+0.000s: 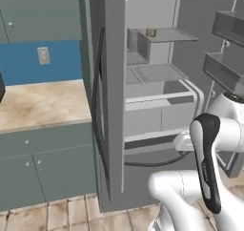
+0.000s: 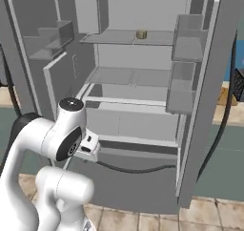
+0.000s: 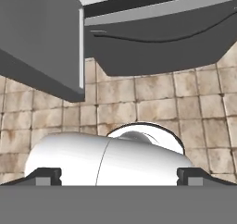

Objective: Retrieve the sausage and cheese from the fridge and place them on the cutting board on the counter.

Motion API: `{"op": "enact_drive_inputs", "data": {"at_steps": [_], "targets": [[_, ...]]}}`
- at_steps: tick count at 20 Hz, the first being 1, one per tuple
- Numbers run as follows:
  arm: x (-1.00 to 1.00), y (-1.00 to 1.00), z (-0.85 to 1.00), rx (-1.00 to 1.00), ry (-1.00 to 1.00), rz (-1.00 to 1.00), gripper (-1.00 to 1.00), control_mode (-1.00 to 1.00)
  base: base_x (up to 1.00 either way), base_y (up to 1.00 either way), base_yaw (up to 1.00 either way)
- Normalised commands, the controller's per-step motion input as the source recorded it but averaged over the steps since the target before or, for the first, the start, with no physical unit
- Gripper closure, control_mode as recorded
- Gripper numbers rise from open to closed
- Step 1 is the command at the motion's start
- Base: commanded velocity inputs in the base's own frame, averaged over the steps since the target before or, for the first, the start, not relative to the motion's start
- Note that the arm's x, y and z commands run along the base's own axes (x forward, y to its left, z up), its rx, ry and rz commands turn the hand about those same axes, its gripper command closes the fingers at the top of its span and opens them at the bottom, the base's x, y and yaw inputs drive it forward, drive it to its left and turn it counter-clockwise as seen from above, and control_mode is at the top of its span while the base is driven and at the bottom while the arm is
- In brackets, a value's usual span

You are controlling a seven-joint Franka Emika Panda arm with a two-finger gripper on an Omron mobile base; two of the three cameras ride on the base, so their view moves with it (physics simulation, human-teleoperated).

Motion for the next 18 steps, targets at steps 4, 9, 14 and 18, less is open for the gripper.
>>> {"op": "enact_drive_inputs", "data": {"at_steps": [4, 9, 14, 18], "targets": [[0.00, 0.00, 0.00, 0.00, 0.00, 0.00, -1.00, 1.00, 0.61, -0.37, -0.03], [0.00, 0.00, 0.00, 0.00, 0.00, 0.00, -1.00, 1.00, 0.60, -0.41, -0.02], [0.00, 0.00, 0.00, 0.00, 0.00, 0.00, -1.00, 1.00, 0.65, -0.23, -0.04], [0.00, 0.00, 0.00, 0.00, 0.00, 0.00, -1.00, 1.00, 0.68, -0.12, 0.00]]}}
